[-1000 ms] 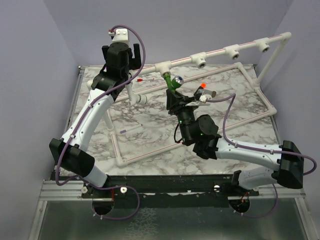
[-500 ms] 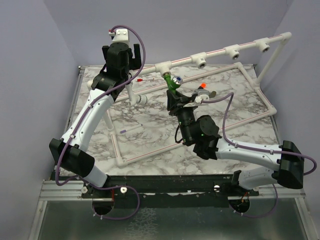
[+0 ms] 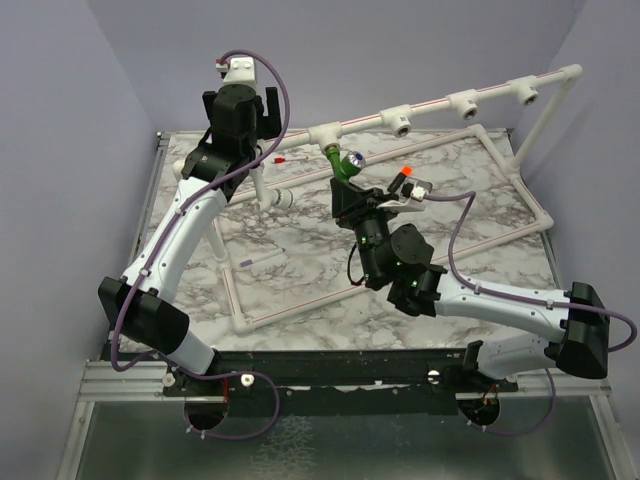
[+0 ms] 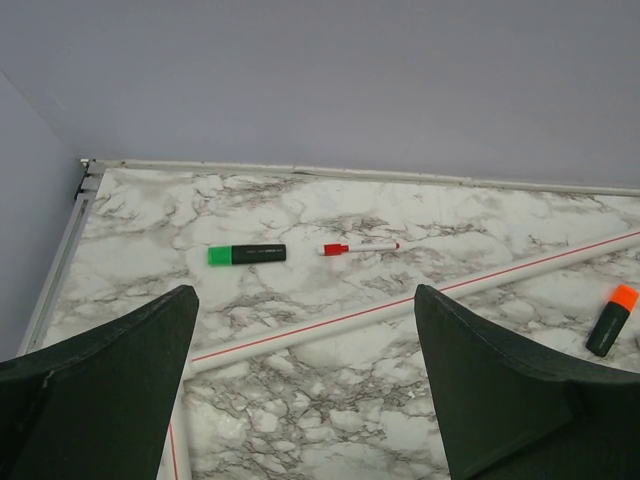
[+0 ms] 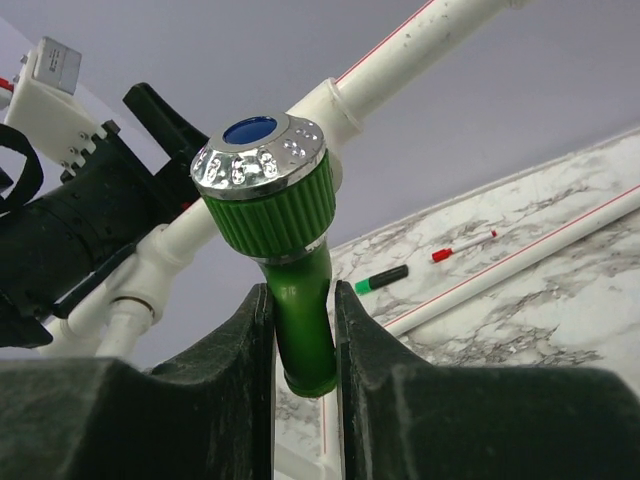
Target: Install the water faucets
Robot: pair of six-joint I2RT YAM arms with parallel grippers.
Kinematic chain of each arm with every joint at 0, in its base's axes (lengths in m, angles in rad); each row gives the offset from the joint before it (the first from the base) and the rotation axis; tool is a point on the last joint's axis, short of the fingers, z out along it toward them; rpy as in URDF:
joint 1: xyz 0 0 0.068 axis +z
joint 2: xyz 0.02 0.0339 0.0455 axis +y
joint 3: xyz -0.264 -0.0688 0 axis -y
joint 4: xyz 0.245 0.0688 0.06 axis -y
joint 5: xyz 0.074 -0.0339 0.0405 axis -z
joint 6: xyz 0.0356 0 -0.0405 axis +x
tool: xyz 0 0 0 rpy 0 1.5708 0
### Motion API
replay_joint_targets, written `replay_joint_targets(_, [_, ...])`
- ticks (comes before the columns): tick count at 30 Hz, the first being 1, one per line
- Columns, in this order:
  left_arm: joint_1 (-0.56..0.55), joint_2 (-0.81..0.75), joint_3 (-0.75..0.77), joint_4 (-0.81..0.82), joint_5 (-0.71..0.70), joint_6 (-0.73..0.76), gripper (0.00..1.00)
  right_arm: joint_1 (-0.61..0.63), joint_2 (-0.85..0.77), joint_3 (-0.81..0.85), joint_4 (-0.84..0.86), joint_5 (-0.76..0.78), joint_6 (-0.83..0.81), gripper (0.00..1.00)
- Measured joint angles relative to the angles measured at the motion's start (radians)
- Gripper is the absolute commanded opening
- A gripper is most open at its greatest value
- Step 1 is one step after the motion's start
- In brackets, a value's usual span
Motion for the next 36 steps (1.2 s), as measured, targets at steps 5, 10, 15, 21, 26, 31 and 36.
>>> replay_joint_targets(5, [0.001, 0.0, 0.0, 0.003, 0.001, 0.0, 0.9, 0.001, 0.0, 0.031, -0.077, 0.029, 0.101, 0.01])
replay_joint_targets(10, [0.002, 0.0, 0.0, 0.003, 0.011, -0.005, 0.9, 0.003, 0.005, 0.032, -0.054, 0.032, 0.057, 0.01])
replay_joint_targets(15, [0.002, 0.0, 0.0, 0.0, 0.016, -0.01, 0.9, 0.005, 0.009, 0.0, 0.029, 0.032, -0.018, 0.01])
replay_joint_targets(21, [0.002, -0.002, 0.0, -0.004, 0.023, -0.015, 0.9, 0.005, 0.005, -0.012, 0.038, 0.037, 0.032, 0.0])
replay_joint_targets(26, [0.002, -0.002, 0.0, -0.005, 0.027, -0.019, 0.9, 0.005, 0.004, -0.003, -0.003, 0.057, 0.133, 0.01])
replay_joint_targets(31, [0.004, -0.002, 0.0, -0.005, 0.039, -0.026, 0.9, 0.005, -0.004, 0.037, -0.134, 0.082, 0.296, 0.0])
replay_joint_targets(36, [0.005, -0.002, 0.0, -0.005, 0.046, -0.034, 0.9, 0.005, -0.01, 0.058, -0.211, 0.094, 0.409, 0.01])
